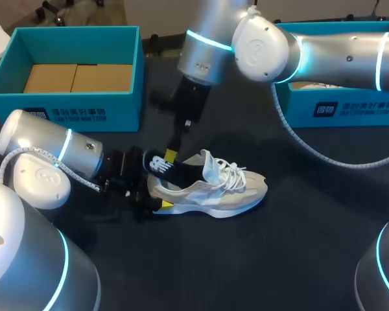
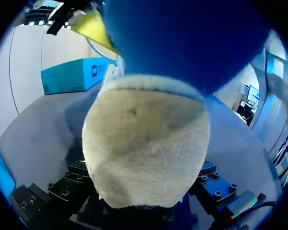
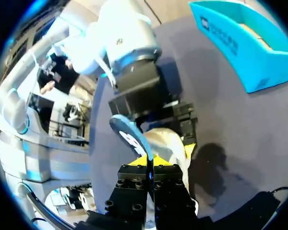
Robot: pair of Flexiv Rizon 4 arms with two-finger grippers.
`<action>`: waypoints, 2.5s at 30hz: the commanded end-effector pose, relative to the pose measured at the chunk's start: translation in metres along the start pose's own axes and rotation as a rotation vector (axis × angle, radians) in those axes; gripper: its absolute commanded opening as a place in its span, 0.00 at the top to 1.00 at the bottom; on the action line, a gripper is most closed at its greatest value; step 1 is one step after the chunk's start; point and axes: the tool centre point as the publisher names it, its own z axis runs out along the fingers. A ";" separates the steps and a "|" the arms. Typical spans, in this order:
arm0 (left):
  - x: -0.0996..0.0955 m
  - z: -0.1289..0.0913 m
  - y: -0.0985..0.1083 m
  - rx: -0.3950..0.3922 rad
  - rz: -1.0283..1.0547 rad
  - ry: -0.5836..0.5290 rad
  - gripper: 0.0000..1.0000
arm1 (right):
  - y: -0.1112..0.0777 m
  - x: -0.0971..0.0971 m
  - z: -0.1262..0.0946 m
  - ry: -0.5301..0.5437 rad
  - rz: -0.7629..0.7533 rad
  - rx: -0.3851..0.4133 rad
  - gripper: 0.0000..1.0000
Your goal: Take the shoe out of the shoebox, open the shoe tongue, remove and reinsert the insole, then place the shoe into the shoebox
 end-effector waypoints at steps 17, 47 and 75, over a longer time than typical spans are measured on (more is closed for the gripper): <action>0.000 0.001 0.000 -0.004 -0.001 0.000 1.00 | 0.016 -0.006 -0.018 0.020 -0.025 -0.109 1.00; 0.000 0.001 0.000 -0.004 -0.001 0.000 1.00 | -0.004 -0.004 -0.016 0.048 0.074 -0.215 0.00; 0.000 0.001 0.000 -0.004 -0.001 0.000 1.00 | 0.002 0.009 0.011 0.101 0.096 -0.379 0.42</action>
